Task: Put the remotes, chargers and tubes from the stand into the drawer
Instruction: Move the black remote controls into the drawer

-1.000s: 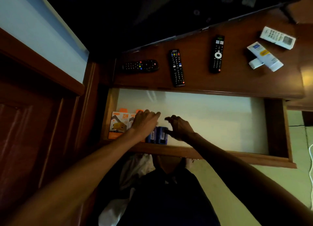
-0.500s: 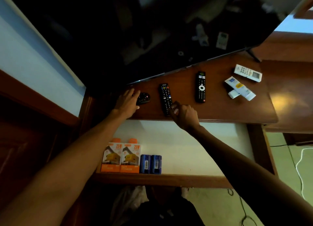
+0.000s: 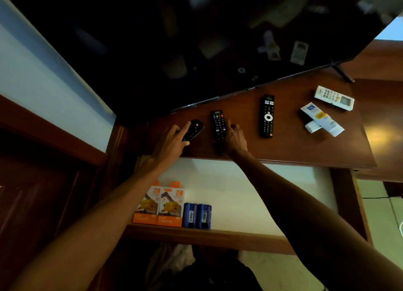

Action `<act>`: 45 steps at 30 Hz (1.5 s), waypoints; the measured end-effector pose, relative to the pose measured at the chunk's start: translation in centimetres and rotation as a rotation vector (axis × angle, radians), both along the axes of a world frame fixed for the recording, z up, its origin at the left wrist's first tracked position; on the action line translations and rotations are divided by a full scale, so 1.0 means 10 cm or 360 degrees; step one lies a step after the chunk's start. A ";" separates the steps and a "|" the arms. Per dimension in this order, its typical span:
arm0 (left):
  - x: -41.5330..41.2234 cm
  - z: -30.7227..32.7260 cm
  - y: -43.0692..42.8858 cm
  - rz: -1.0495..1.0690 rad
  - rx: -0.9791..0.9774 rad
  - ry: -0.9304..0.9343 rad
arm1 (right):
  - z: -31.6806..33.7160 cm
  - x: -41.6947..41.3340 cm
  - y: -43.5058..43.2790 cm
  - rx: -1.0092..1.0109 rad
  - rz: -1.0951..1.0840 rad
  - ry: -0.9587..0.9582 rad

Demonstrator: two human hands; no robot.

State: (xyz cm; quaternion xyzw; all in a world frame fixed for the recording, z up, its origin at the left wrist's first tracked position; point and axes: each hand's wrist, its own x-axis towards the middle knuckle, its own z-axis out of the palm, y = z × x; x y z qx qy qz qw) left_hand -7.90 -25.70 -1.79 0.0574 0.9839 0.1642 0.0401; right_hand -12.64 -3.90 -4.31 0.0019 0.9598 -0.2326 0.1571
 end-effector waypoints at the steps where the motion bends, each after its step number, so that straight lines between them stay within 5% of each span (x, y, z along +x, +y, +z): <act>1: 0.07 0.02 0.02 0.0002 0.0024 0.0026 | -0.05 0.00 0.02 0.0035 0.0033 0.0033; 11: 0.84 0.11 0.45 0.0330 0.0403 0.0005 | 0.08 0.61 0.53 -0.0362 0.0284 0.0341; 20: 1.56 -0.47 1.17 0.0390 0.0490 -0.0149 | -0.06 1.74 1.40 -0.0430 0.0509 0.0215; 28: 1.67 -0.94 1.63 0.0494 0.0366 -0.0446 | -0.59 2.07 1.63 -0.0324 0.0311 -0.0050; 45: 1.31 -1.24 1.67 0.0137 -0.0043 -0.0823 | -1.09 2.17 1.17 -0.0028 -0.0081 -0.0318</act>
